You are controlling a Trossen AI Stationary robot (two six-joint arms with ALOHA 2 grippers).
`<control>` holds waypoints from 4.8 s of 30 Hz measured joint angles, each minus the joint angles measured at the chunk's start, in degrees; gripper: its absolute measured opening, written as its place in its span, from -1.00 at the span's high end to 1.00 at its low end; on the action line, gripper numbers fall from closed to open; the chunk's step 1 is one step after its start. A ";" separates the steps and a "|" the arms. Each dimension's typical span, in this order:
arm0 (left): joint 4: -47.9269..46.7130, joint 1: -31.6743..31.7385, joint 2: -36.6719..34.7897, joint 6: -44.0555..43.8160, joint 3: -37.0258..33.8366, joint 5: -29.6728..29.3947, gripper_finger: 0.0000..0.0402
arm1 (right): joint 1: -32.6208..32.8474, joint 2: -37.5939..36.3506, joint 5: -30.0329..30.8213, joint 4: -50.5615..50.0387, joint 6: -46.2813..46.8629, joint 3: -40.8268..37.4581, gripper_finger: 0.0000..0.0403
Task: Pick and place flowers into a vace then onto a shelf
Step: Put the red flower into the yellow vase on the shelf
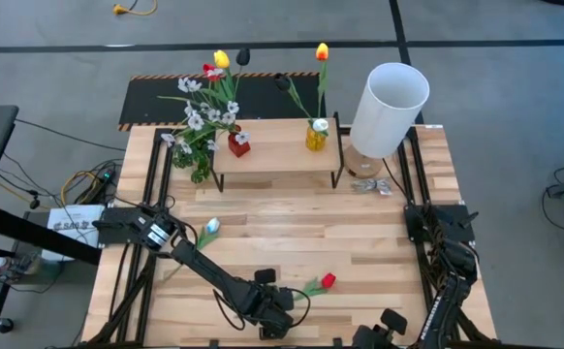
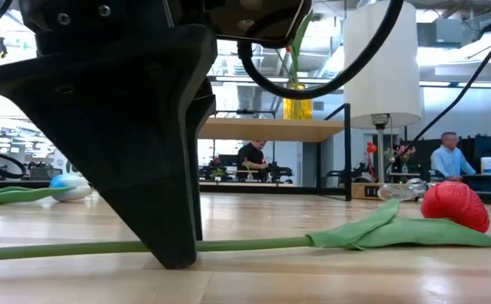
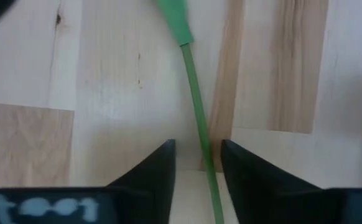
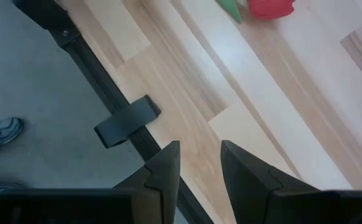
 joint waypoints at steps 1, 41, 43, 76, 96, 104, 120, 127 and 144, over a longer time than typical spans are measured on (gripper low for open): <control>0.06 0.01 0.00 -0.13 0.01 0.17 0.51 | 0.00 0.00 -0.01 0.04 0.00 0.00 0.47; -41.40 -7.62 -14.52 -9.94 17.97 -23.13 1.00 | 1.18 0.00 -3.61 40.25 -23.77 0.00 0.50; -43.32 -9.45 -15.17 -15.15 17.97 -26.54 1.00 | -1.08 0.00 -2.15 45.54 -30.57 0.00 0.53; -45.67 -25.13 -15.63 -81.02 -5.46 -71.61 1.00 | -24.90 -8.04 16.18 89.54 -88.74 3.06 1.00; -47.09 -22.41 -15.63 -81.28 -5.46 -75.83 1.00 | -30.05 -16.03 10.93 109.90 -113.97 3.15 1.00; -46.19 -21.38 -15.63 -81.34 -5.45 -77.51 1.00 | -27.62 -16.22 8.03 106.84 -106.21 -1.07 1.00; -45.82 -21.15 -15.63 -81.45 -5.44 -77.19 1.00 | -10.71 -15.96 4.60 99.70 -53.38 -26.24 1.00; -45.48 -21.11 -15.63 -81.34 -5.44 -76.38 1.00 | -3.47 -14.91 16.67 111.34 -40.16 -37.52 1.00; -44.65 -20.98 -15.63 -80.35 -5.26 -74.80 1.00 | -7.89 8.66 -1.40 138.90 -49.77 -16.02 1.00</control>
